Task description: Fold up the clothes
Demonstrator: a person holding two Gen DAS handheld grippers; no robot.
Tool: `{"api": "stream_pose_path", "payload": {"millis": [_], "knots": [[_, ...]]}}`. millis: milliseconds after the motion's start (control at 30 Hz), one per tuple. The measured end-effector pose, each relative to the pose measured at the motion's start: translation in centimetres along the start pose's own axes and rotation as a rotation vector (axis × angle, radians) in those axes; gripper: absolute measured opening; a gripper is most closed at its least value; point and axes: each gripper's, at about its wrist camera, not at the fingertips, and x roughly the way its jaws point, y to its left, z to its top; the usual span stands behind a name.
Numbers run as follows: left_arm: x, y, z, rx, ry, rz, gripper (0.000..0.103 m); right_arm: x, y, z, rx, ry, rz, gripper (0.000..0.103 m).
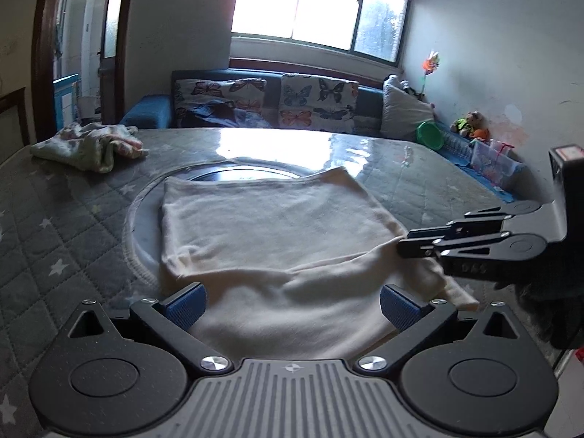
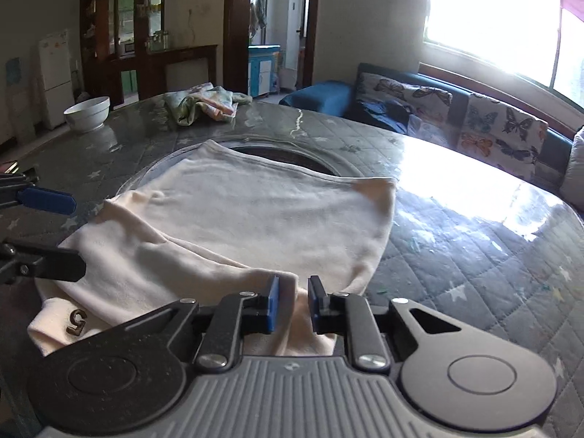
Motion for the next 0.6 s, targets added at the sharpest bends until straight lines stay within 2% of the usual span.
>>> {"api": "stream_pose_path", "payload": {"millis": [133,333,467,600], "knots": [[0.9,-0.5,0.7,0.017,-0.002,-0.06,0.103,-1.2,0.2,0.1,-0.007,-0.052,0.066,0.025],[3.9,0.4,0.8,-0.01,0.059,-0.09,0.103,0.2,0.4,0.1,-0.01,-0.013,0.177,0.028],[5.2,1.9,0.5,-0.033,0.082,-0.028,0.102,1.1,0.1,-0.2,0.007,0.011,0.188,0.029],[5.0,3.4,0.2,-0.076,0.087,-0.025,0.101,1.2,0.0,-0.4,0.009,0.025,0.182,0.034]]}}
